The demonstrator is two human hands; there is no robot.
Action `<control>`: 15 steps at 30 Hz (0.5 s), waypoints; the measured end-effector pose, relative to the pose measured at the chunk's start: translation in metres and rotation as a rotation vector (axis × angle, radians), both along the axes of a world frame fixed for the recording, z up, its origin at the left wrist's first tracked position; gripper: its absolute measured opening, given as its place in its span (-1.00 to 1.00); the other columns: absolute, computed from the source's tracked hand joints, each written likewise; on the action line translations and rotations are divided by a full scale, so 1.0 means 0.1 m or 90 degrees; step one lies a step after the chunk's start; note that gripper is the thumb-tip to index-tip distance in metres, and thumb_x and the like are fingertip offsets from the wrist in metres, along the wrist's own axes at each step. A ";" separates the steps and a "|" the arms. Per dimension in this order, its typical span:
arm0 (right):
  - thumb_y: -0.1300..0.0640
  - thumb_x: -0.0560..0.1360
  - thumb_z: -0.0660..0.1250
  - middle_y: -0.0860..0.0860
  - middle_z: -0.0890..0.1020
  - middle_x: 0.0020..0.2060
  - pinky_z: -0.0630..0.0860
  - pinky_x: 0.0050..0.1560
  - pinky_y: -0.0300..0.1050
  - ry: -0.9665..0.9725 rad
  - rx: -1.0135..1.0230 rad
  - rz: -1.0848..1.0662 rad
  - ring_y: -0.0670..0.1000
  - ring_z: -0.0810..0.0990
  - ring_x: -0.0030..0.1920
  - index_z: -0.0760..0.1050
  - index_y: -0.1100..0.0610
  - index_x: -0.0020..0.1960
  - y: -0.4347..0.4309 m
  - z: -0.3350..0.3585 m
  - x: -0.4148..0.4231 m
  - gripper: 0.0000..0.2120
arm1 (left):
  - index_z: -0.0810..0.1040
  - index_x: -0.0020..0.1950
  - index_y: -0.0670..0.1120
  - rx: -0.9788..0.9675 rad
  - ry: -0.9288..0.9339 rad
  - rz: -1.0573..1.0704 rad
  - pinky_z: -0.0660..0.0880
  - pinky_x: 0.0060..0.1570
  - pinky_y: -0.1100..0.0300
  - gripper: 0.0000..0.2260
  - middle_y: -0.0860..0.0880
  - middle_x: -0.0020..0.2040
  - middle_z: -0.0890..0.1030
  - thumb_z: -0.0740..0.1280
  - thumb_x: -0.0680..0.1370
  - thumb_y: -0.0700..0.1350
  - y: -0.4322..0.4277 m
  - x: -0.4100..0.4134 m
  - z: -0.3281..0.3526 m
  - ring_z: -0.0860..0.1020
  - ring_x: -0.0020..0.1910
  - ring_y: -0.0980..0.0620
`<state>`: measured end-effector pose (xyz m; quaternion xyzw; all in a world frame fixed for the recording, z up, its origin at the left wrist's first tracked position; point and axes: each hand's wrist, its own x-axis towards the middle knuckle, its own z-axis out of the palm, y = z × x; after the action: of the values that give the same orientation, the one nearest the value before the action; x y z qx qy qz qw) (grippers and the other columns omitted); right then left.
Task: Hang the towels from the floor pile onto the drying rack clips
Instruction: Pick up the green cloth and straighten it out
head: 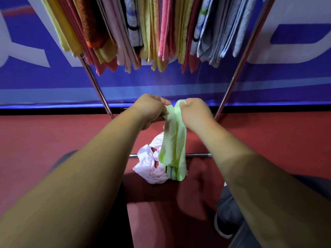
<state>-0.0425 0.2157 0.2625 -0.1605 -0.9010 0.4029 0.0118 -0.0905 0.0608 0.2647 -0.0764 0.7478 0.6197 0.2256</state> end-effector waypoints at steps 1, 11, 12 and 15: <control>0.07 0.73 0.21 0.02 0.46 -0.33 0.24 -0.27 -0.05 -0.005 0.013 0.013 0.15 0.44 -0.17 0.31 0.06 -0.32 -0.02 -0.03 0.01 -0.57 | 0.69 0.07 -0.26 -0.006 -0.002 -0.009 0.71 0.01 0.00 -0.69 -0.28 -0.03 0.74 0.25 0.52 -0.52 0.03 -0.01 -0.02 0.75 -0.04 -0.18; 0.11 0.71 0.19 0.15 0.70 0.04 0.37 -0.09 -0.08 0.009 0.151 0.084 0.23 0.62 0.02 0.56 0.09 -0.02 -0.06 -0.19 0.04 -0.79 | 0.67 0.16 -0.23 0.017 -0.016 -0.024 0.70 0.09 -0.08 -0.64 -0.24 0.01 0.76 0.22 0.54 -0.53 0.13 0.02 0.00 0.75 0.05 -0.19; 0.12 0.70 0.20 0.16 0.69 0.05 0.36 -0.09 -0.09 0.008 0.152 0.077 0.23 0.62 0.02 0.57 0.10 -0.01 -0.05 -0.19 0.04 -0.80 | 0.66 0.19 -0.24 0.020 -0.017 -0.025 0.70 0.10 -0.09 -0.62 -0.24 0.03 0.75 0.22 0.53 -0.53 0.14 0.03 0.00 0.75 0.06 -0.19; 0.12 0.69 0.21 0.17 0.69 0.07 0.36 -0.09 -0.10 0.001 0.154 0.058 0.21 0.59 -0.03 0.61 0.15 0.07 -0.03 -0.19 0.04 -0.78 | 0.64 0.28 -0.27 0.030 -0.010 -0.021 0.69 0.12 -0.08 -0.60 -0.24 0.07 0.74 0.23 0.53 -0.52 0.16 0.03 0.00 0.74 0.08 -0.19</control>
<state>-0.0382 0.2123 0.2433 -0.1170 -0.9493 0.2916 0.0134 -0.0877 0.0763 0.2646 -0.0637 0.7323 0.6328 0.2435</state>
